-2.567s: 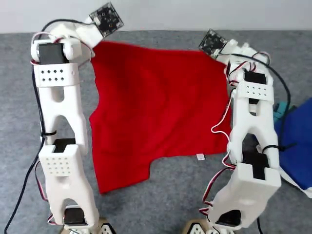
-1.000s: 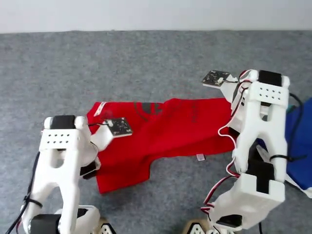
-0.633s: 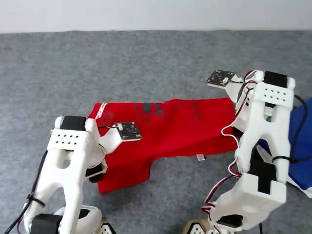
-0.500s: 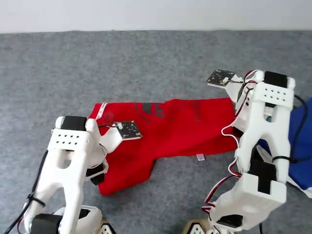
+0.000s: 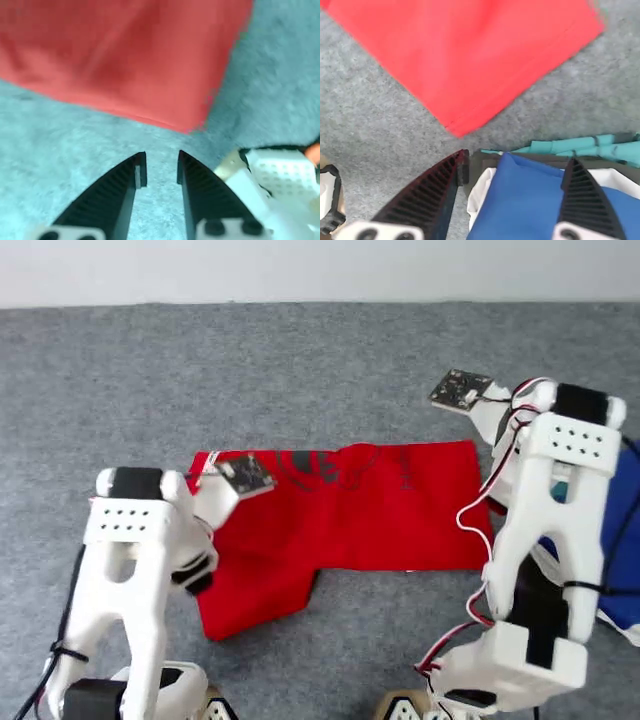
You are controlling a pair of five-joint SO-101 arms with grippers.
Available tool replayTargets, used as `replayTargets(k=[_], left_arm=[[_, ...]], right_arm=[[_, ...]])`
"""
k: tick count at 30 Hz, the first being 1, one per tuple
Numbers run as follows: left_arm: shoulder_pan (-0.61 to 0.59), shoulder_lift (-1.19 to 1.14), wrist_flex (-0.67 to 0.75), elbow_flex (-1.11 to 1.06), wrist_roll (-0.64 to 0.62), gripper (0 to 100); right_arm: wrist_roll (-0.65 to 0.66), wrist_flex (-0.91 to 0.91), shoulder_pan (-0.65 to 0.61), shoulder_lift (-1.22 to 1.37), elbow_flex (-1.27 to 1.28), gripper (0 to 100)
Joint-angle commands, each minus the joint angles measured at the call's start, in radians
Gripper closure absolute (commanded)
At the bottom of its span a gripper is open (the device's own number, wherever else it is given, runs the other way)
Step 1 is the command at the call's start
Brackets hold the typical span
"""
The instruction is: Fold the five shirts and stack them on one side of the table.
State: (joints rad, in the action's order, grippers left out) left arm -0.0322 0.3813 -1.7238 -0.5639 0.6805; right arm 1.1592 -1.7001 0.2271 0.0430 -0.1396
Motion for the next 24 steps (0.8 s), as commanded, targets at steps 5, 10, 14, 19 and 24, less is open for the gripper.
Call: replayTargets(k=[5,10,14,19,24], left_arm=[[-0.014,0.020,0.241,0.117,-0.262,92],[0.044,-0.044,0.370,0.139,-0.400,98],[0.084,-0.215,0.376,0.249,-0.450,98],[0.095,-0.437,0.376,0.450,-0.453,98],[0.095,-0.631,0.376,0.636,-0.451,98]], right_arm=[[-0.241,0.113,-0.048,-0.007,-0.043,80.4],[-0.476,0.277,-0.148,0.107,-0.043,97.5],[-0.582,0.412,-0.182,0.199,-0.043,99.1],[-0.605,0.529,-0.186,0.298,-0.043,98.9],[-0.603,0.616,-0.182,0.387,-0.043,98.9]])
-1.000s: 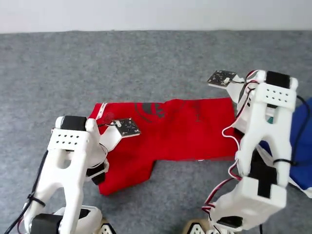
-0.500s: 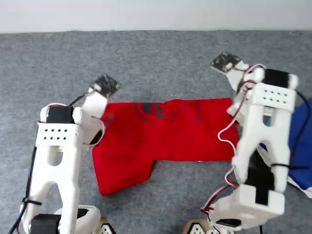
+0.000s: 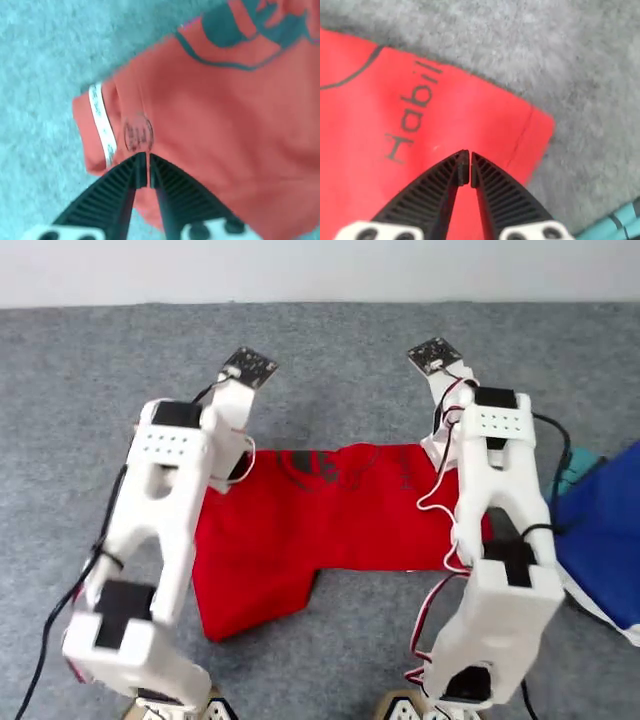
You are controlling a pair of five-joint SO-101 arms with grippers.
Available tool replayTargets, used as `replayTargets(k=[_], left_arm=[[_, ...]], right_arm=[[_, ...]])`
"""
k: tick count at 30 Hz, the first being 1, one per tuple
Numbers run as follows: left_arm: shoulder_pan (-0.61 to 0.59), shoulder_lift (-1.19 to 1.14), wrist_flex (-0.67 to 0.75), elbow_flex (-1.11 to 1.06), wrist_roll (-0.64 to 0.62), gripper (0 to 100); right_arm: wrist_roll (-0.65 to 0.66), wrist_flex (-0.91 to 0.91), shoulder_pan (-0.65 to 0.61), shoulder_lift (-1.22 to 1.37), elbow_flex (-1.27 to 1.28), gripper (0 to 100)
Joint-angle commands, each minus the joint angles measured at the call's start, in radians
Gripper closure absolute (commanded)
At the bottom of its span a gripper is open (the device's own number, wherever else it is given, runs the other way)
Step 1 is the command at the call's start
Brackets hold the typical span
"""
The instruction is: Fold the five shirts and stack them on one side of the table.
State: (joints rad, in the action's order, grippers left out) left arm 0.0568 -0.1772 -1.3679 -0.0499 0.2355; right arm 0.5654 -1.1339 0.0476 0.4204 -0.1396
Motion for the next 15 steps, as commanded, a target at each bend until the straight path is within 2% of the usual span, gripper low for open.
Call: replayTargets(k=[1,8,15], left_arm=[[0.006,-0.110,0.021,0.150,-0.006,98],[-0.051,-0.422,-0.002,0.351,0.002,98],[-0.163,-0.631,-0.153,0.618,0.048,98]], right_arm=[[-0.008,0.067,-0.001,0.027,-0.043,98.9],[-0.006,0.133,0.041,0.114,-0.044,98.9],[-0.006,0.088,0.131,0.203,-0.163,98.9]])
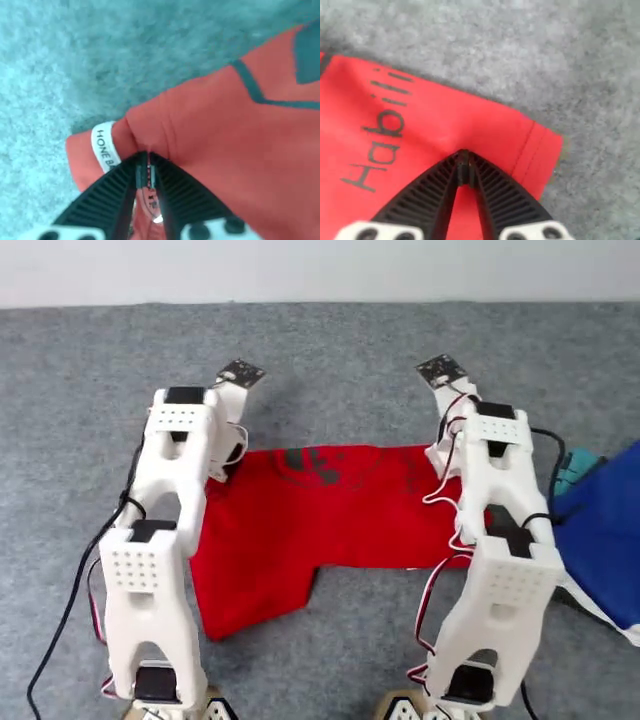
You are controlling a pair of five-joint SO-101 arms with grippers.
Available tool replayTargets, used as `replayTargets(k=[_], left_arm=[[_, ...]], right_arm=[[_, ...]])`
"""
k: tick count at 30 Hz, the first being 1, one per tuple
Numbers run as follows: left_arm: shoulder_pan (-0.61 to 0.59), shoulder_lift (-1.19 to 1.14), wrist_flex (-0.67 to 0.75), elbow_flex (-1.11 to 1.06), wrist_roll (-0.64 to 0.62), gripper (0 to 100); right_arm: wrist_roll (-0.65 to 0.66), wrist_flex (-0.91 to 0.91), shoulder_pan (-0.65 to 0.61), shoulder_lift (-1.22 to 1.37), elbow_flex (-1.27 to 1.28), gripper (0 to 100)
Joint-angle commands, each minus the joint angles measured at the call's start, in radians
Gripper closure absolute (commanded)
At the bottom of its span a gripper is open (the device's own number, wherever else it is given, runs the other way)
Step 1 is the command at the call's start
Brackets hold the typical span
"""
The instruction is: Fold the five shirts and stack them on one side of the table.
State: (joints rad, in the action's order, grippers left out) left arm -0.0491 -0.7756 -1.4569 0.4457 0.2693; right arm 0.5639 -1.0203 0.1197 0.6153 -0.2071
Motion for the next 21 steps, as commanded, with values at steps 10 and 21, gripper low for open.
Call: replayTargets(k=[10,21], left_arm=[[0.012,-0.049,-0.296,0.515,0.014,98],[-0.087,0.169,-0.301,0.409,-0.023,98]], right_arm=[[-0.006,-0.251,-0.001,0.031,-0.336,98.9],[-0.006,-0.700,-0.137,0.031,-0.631,98.9]])
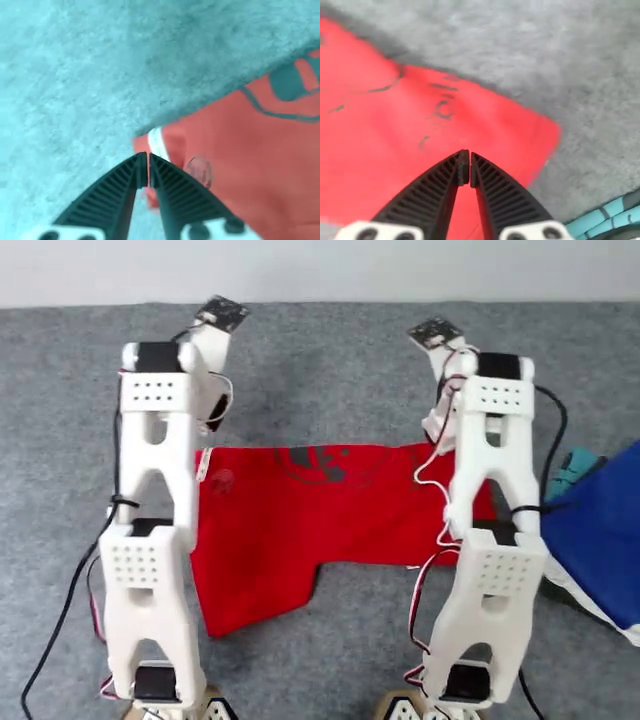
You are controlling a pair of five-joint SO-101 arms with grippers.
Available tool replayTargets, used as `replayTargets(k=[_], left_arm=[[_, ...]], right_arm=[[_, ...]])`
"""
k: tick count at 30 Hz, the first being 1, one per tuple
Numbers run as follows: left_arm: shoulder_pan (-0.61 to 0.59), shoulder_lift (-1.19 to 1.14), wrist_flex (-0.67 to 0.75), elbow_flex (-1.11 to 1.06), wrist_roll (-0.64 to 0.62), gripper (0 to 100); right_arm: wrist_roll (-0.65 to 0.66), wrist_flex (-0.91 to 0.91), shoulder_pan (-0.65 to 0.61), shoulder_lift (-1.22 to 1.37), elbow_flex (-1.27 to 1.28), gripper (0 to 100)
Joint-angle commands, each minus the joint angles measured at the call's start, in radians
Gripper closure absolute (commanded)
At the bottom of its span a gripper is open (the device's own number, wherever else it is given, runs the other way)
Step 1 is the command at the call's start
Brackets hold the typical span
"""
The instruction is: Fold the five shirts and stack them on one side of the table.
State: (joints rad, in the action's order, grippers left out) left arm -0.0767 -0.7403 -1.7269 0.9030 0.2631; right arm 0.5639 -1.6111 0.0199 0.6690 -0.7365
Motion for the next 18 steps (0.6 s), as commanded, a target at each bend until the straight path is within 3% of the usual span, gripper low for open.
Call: replayTargets(k=[1,10,18], left_arm=[[-0.089,0.163,-0.031,-0.084,-0.014,98],[-0.457,0.284,-0.018,-0.157,0.140,98],[-0.678,0.281,-0.006,-0.165,0.210,98]], right_arm=[[-0.006,-0.150,-0.053,-0.022,-0.123,98.9],[-0.008,-0.186,-0.246,-0.213,0.074,99.0],[-0.009,-0.182,-0.610,-0.432,0.450,97.1]])
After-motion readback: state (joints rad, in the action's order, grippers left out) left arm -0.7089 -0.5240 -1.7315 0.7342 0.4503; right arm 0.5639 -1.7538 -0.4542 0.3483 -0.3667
